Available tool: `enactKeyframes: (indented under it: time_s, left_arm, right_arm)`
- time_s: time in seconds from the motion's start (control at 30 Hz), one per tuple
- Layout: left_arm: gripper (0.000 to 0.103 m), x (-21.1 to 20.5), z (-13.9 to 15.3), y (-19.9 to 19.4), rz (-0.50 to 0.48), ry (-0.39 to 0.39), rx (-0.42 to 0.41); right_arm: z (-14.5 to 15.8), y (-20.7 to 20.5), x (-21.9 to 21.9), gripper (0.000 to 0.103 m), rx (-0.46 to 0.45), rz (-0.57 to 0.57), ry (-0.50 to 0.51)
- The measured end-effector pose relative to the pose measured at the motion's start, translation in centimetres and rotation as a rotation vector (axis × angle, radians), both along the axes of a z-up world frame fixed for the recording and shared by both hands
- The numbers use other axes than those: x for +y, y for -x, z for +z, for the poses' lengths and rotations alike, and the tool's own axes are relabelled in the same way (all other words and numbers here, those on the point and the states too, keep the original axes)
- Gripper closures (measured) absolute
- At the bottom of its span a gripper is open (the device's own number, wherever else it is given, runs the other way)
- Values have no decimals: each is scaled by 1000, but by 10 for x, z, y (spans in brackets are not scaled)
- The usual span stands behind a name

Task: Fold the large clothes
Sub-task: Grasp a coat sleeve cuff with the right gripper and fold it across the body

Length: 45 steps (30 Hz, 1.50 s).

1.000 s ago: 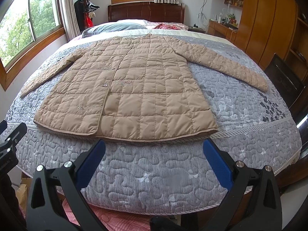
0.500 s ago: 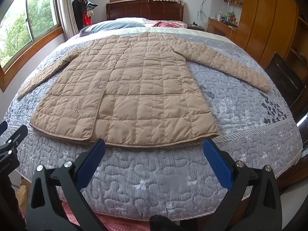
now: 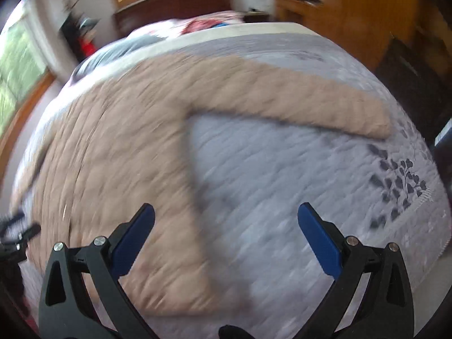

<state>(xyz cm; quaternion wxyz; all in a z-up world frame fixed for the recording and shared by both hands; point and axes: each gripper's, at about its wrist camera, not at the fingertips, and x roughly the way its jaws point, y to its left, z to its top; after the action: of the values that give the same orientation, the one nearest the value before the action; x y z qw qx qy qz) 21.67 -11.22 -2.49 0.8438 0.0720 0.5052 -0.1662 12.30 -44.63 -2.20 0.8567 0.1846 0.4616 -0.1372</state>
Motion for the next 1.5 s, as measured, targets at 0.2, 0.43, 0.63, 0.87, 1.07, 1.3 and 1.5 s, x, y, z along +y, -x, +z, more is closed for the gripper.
enactKeyframes:
  time_s: [0.2,0.43,0.63,0.87,1.07,1.3,1.5]
  left_arm:
    - [4,-59,-8,-83,-36,74,140]
    - [8,-130,-8,-152,-131,99,115]
    - [22,-167,-23,-191,-176,161,150]
    - [50,-169,-46,-212,-181,220,235]
    - [74,-158,-64,-219,-145,256,287]
    - [79,-138,-64,-216,-138,283,289]
    - [82,-128,-71,-218,-129,291,290]
  right_arm:
    - [-16,-29,-125,3,85,-180,26]
    - [-46,-40,-216,3,105,-231,-126]
    - [-68,-55,-254,3,116,-259,-191]
    - [-83,-59,-284,5,103,-318,-206]
    - [-80,-67,-272,56,107,-259,-196]
    - [-58,-66,-257,92,23,-238,-186]
    - [-74,-62,-265,95,49,-342,-253]
